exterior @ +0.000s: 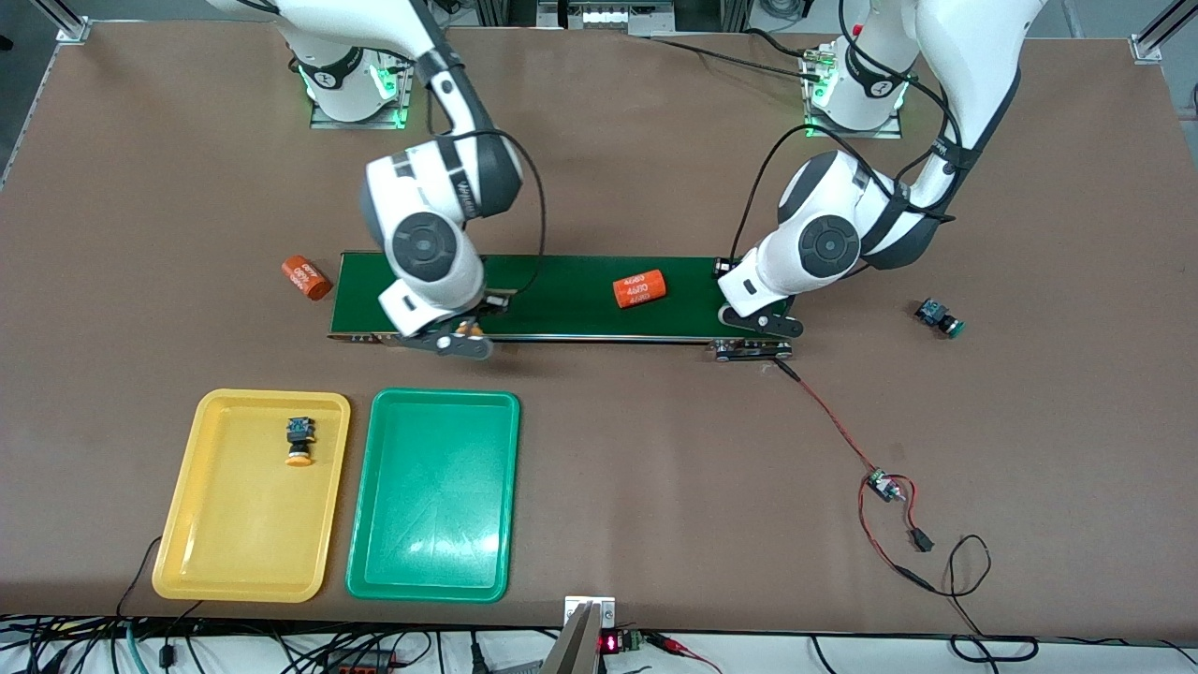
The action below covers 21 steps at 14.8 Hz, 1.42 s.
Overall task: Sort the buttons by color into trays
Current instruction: 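Place the yellow button in the yellow tray while the left places the green button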
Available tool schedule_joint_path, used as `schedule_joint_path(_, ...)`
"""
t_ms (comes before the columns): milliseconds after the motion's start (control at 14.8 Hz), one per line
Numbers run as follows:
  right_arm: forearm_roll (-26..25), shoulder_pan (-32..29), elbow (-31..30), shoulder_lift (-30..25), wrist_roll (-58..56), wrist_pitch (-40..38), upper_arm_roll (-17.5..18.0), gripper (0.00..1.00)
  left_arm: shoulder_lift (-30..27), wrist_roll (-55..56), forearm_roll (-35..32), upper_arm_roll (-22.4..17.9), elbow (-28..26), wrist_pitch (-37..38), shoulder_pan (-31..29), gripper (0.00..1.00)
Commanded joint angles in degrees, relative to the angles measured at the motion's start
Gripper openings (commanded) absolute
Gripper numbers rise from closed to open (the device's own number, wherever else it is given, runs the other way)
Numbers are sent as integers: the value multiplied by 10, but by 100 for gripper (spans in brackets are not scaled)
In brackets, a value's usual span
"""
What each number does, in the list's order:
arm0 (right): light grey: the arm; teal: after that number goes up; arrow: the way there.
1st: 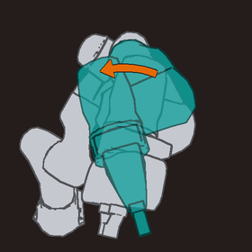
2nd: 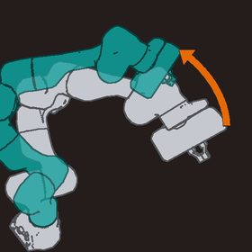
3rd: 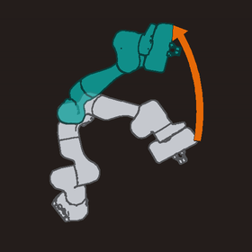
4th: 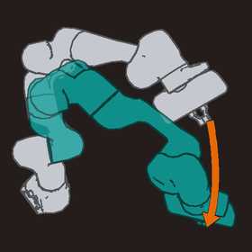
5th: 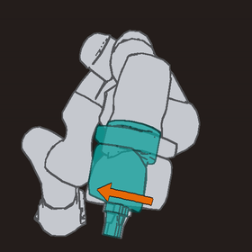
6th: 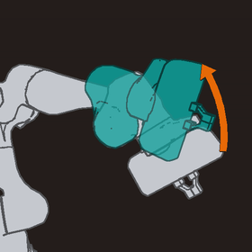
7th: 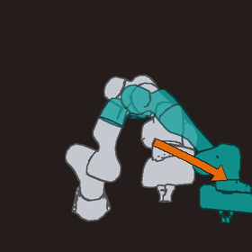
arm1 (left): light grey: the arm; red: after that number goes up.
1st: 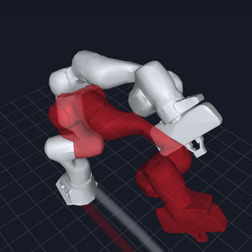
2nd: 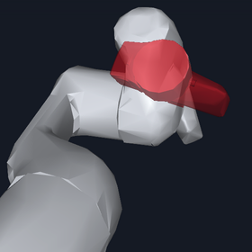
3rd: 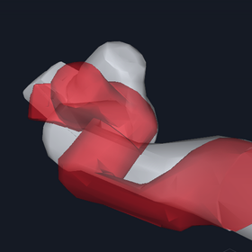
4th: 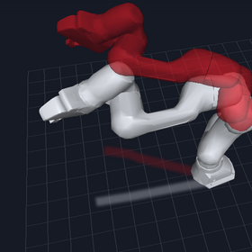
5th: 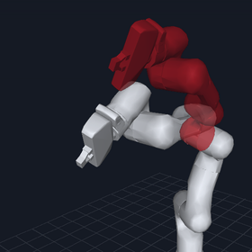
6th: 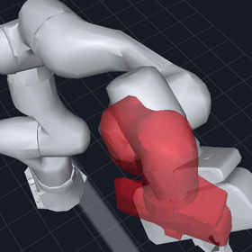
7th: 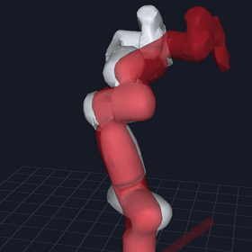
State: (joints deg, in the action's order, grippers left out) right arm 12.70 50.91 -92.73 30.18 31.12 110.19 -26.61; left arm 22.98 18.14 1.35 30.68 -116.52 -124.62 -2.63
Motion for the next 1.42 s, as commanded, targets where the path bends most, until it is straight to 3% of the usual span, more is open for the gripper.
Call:
schedule_joint_path(0, -1, -47, 40, 17, -4, -16, -16, 0, -50, 1, 13, -11, 2, 8, -15, 100)
schedule_joint_path(135, -23, -91, 41, 31, -25, -14, -17, 0, -81, 1, 13, -33, 2, 25, -23, 100)
schedule_joint_path(271, -33, -130, 50, 45, -77, -9, -16, 0, -93, -1, 8, -89, 2, 62, -24, 100)
schedule_joint_path(610, -35, -225, 90, 99, -225, 28, -17, 0, -75, -1, 4, -242, -4, 67, -31, 100)
schedule_joint_path(745, -35, -265, 114, 124, -284, 53, -16, 0, -66, 5, 4, -278, -5, 61, -32, 100)
schedule_joint_path(1084, -35, -309, 168, 193, -345, 120, -17, 0, -2, 69, 3, -337, -8, 21, -31, 100)
schedule_joint_path(1355, -29, -322, 165, 208, -345, 137, -14, 0, 11, 66, 2, -344, -65, -69, -31, 100)
